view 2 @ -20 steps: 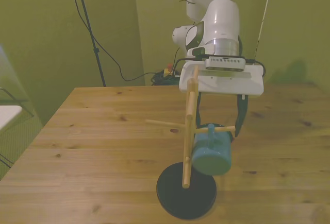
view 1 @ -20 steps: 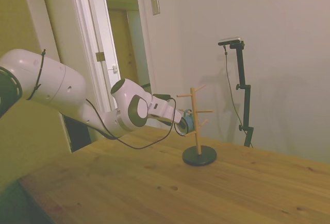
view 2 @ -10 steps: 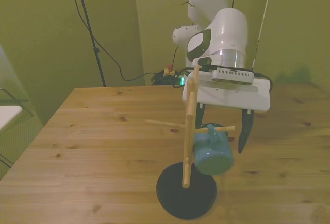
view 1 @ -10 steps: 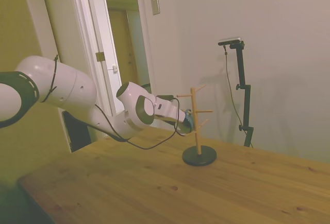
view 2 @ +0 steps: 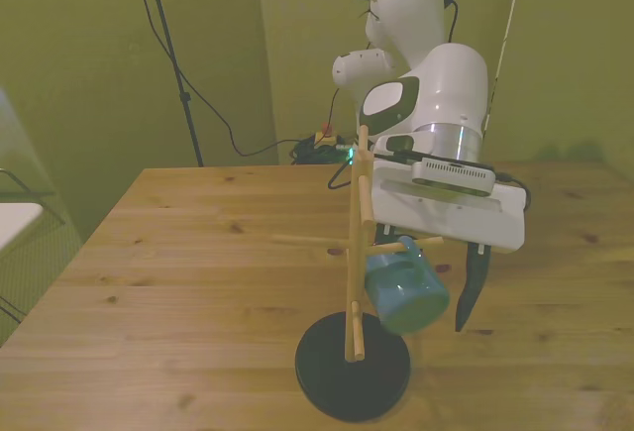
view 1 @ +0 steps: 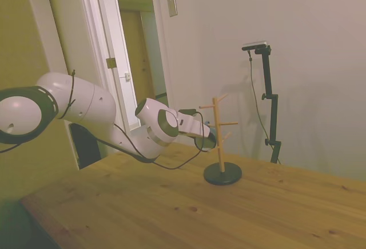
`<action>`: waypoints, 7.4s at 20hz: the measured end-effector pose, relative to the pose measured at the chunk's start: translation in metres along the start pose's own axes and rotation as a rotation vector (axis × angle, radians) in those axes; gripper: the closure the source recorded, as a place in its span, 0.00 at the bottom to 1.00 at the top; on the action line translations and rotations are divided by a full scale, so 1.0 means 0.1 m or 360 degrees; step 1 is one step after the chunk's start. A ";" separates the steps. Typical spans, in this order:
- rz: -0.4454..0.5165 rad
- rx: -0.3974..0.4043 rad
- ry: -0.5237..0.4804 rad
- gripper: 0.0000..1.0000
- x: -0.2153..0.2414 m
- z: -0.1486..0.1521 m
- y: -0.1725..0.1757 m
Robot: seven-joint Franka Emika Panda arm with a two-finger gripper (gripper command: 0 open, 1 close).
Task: Unload the mug
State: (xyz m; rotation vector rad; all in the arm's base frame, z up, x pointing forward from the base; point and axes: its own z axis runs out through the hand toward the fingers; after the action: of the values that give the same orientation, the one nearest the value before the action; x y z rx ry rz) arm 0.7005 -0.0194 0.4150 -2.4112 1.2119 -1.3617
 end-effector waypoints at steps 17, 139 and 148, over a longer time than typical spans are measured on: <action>-0.0015 -0.0001 -0.0014 1.00 -0.06 0.03 0.05; -0.0283 -0.0752 -0.0981 1.00 -0.95 -0.96 1.32; -0.0311 -0.0727 -0.1009 0.00 -0.93 -0.93 1.29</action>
State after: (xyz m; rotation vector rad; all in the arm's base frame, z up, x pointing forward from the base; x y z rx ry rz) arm 0.5289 -0.0170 0.3491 -2.9777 1.2079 -0.2736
